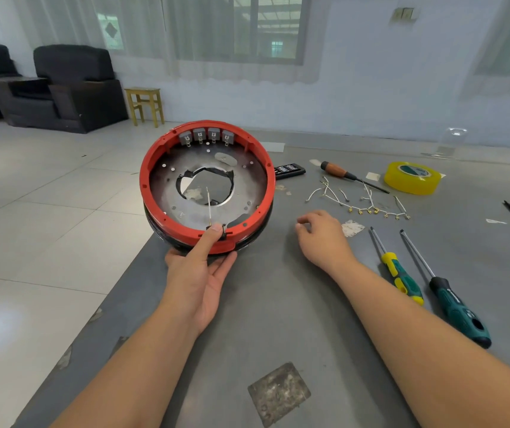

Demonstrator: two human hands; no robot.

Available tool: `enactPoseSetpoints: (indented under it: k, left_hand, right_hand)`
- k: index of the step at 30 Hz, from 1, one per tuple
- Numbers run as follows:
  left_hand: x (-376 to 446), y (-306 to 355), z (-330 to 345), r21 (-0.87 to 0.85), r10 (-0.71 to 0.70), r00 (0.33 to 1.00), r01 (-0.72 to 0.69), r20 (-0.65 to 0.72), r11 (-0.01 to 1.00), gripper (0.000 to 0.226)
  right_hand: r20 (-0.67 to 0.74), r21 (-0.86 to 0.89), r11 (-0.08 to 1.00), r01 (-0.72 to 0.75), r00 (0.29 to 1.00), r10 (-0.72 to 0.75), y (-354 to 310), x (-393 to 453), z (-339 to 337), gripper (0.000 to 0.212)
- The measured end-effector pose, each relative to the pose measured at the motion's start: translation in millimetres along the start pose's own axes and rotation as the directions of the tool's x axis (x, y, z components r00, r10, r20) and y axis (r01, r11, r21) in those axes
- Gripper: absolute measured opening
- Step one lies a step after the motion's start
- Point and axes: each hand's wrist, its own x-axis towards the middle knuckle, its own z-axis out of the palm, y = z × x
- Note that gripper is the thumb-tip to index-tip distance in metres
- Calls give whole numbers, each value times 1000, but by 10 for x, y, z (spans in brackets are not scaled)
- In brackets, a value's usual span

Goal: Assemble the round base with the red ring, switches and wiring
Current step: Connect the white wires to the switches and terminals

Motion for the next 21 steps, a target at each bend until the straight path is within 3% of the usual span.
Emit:
enactPoseSetpoints:
  k: [4,13,17,21]
  left_hand:
    - [64,9,-23,-38,-26,1000,26,18,999,80]
    - [120,2,-45,-93,-52,998,56,46,994,97]
    - [96,4,-36,-93,-60,997,65,50,994,91]
    - [63,17,-22,-82,-57,997,62,53,995,87]
  right_hand:
    - [132,-228,974,11,991,20,35,338,81,52]
    - [247,-359,933,-30,961,126,69,771,192,79]
    - [185,-363,932,8,981,64,27,652,202,70]
    - [136,-322,940,111,988,-70,-44,383,148,45]
